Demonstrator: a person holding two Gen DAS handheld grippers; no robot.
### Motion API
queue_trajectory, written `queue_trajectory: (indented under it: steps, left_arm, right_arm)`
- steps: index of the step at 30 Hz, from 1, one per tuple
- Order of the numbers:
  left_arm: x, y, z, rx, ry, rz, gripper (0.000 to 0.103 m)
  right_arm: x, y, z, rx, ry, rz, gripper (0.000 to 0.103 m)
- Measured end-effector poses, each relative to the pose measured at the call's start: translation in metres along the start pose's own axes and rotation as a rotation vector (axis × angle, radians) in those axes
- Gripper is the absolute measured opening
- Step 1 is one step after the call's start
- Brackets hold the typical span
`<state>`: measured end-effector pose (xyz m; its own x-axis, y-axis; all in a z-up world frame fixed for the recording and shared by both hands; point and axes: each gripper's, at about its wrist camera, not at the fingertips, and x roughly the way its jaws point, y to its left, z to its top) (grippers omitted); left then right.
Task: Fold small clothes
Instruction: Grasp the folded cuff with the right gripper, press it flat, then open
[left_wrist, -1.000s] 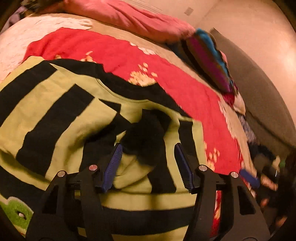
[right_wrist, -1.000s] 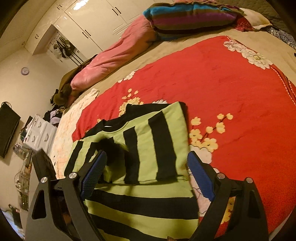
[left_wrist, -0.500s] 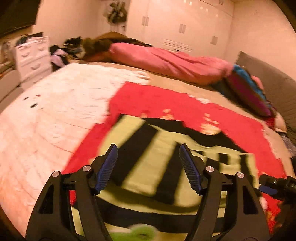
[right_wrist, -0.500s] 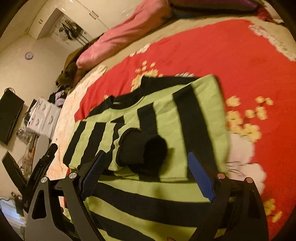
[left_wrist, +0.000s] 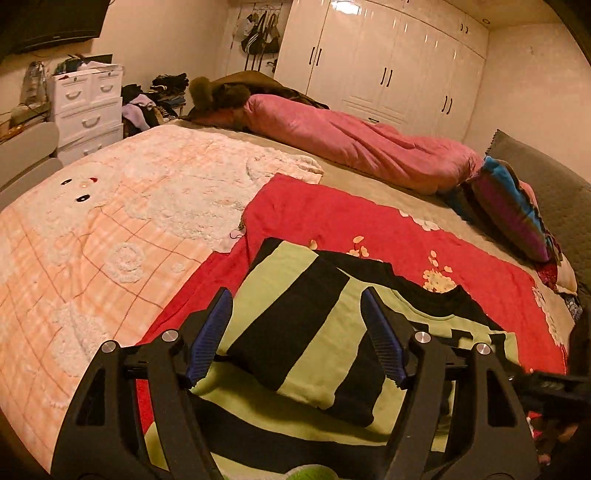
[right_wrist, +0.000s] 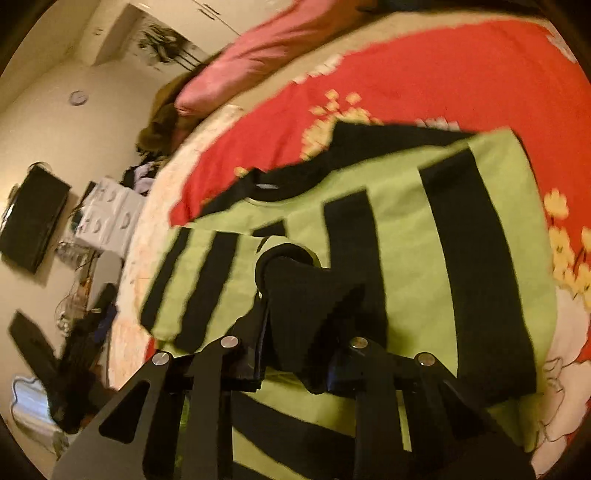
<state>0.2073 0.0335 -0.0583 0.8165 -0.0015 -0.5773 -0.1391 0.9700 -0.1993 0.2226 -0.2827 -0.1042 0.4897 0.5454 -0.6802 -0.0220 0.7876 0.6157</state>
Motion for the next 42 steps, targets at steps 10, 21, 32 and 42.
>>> queue_trajectory:
  steps: [10, 21, 32, 42]
  left_arm:
    - [0.01, -0.003, -0.005, 0.022, 0.05, -0.007, 0.064]
    - [0.027, -0.029, -0.019, 0.157, 0.108, -0.026, 0.064]
    - [0.049, -0.047, -0.034, 0.26, 0.199, -0.029, 0.064]
    - [0.049, -0.044, -0.038, 0.267, 0.224, -0.019, 0.064]
  right_arm:
    - [-0.06, 0.011, 0.034, -0.161, -0.086, -0.102, 0.022]
    - [-0.019, -0.035, 0.017, -0.152, -0.033, -0.334, 0.031]
    - [-0.004, -0.05, 0.019, -0.139, -0.005, -0.42, 0.042]
    - [-0.051, -0.042, 0.006, -0.107, -0.163, -0.391, 0.065]
